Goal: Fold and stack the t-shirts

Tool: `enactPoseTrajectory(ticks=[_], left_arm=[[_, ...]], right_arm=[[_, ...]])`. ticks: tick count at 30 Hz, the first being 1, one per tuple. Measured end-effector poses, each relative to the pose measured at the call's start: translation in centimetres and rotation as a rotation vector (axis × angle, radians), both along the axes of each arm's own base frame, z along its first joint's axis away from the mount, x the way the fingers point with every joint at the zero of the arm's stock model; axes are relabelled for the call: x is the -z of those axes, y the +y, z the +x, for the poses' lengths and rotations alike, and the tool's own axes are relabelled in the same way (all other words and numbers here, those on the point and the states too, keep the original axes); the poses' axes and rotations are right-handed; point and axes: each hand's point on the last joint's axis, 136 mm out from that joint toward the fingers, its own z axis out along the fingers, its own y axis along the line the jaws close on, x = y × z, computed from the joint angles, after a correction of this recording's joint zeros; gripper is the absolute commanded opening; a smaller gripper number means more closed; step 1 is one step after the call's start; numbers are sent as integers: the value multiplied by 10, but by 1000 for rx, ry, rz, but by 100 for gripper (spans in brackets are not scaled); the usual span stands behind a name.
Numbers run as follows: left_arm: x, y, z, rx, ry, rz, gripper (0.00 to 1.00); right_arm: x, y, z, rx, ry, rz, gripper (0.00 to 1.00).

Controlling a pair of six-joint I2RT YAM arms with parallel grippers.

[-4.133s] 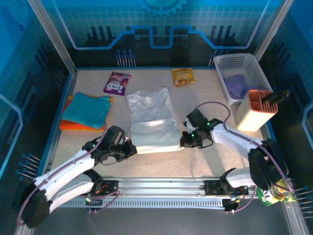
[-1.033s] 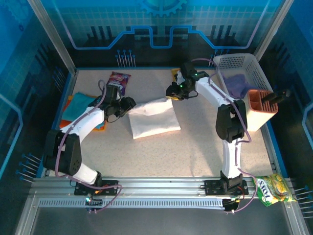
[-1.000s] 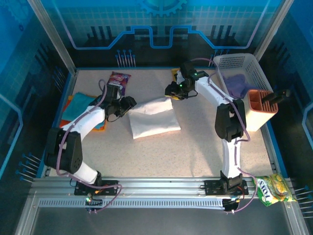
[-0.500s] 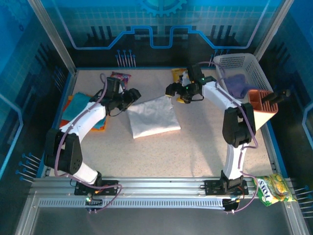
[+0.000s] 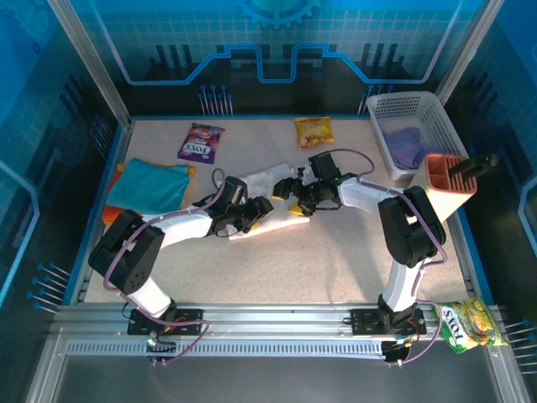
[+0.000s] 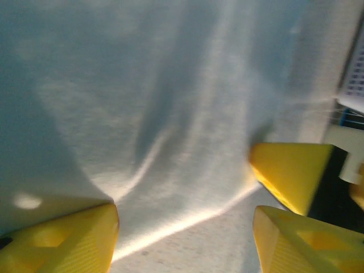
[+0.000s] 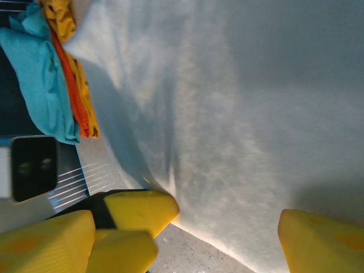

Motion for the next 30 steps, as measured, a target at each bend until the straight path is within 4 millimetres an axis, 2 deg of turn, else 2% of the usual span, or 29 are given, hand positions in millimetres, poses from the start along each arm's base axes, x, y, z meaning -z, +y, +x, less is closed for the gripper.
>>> enactPoseTrajectory(ticks=[2,7,15,20,23,25,27,30], left_arm=[[8,3,-3,-3,12,10,65],[9,12,-1,-12,7,20,65],[16,79,-10,-104,41,74,65],[13,110,-24,-103,63,160,65],[-1,117,-30,-61,57,219,66],[-17,119,-25,-39,21,246,68],[-35,123,-14,-17,-26,276,74],[-44,125,-2,17,-44,310,75]], right_arm=[[10,-2,-2,6,11,-4,84],[27,-10,-11,11,30,-25,84],[27,-13,-12,-11,-10,9,83],[26,-16,-11,-19,-27,13,84],[25,-18,-11,-19,-26,16,84],[23,-19,-12,-23,-20,12,84],[20,-22,-13,-31,-18,-5,84],[6,-23,-11,-45,-40,-22,85]])
